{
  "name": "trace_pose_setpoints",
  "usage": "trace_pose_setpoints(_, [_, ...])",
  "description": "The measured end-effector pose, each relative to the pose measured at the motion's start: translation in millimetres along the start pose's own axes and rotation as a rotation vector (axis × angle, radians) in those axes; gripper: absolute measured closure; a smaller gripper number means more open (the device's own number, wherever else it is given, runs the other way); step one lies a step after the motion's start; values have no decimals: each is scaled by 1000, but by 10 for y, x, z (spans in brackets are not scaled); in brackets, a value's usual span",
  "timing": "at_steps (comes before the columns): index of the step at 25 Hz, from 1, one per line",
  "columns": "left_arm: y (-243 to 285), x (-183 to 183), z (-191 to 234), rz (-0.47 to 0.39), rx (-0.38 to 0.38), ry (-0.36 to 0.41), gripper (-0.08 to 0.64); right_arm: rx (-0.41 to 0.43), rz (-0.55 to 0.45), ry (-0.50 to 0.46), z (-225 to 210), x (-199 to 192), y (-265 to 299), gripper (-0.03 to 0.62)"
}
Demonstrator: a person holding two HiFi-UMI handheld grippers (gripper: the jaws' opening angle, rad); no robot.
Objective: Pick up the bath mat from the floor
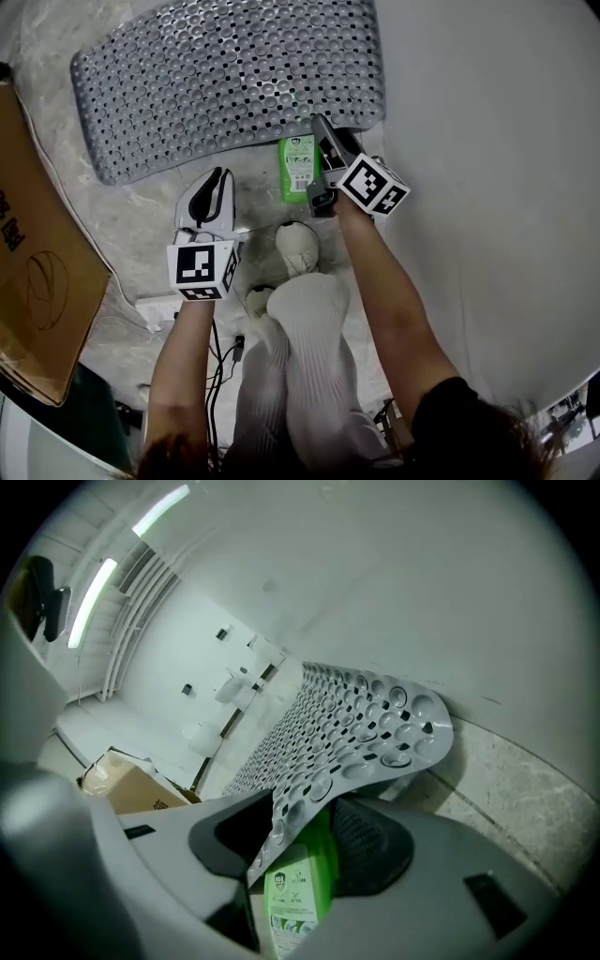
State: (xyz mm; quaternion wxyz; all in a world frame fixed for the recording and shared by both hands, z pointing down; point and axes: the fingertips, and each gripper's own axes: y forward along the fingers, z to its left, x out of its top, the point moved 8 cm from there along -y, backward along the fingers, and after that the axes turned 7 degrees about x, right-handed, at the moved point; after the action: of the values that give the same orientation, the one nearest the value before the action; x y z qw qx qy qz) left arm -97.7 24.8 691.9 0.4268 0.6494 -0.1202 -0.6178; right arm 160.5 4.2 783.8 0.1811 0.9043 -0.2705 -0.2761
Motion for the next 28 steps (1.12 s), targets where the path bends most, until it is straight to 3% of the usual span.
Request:
trace_pose_setpoints(8, [-32, -14, 46, -24, 14, 0, 512, 12, -27, 61, -20, 71, -14, 524])
trace_pose_setpoints(19, [-266, -79, 128, -26, 45, -43, 512, 69, -67, 14, 354, 201, -48, 571])
trace_pose_setpoints(28, [-692, 171, 282, -57, 129, -83, 511, 105, -35, -68, 873, 344, -129, 577])
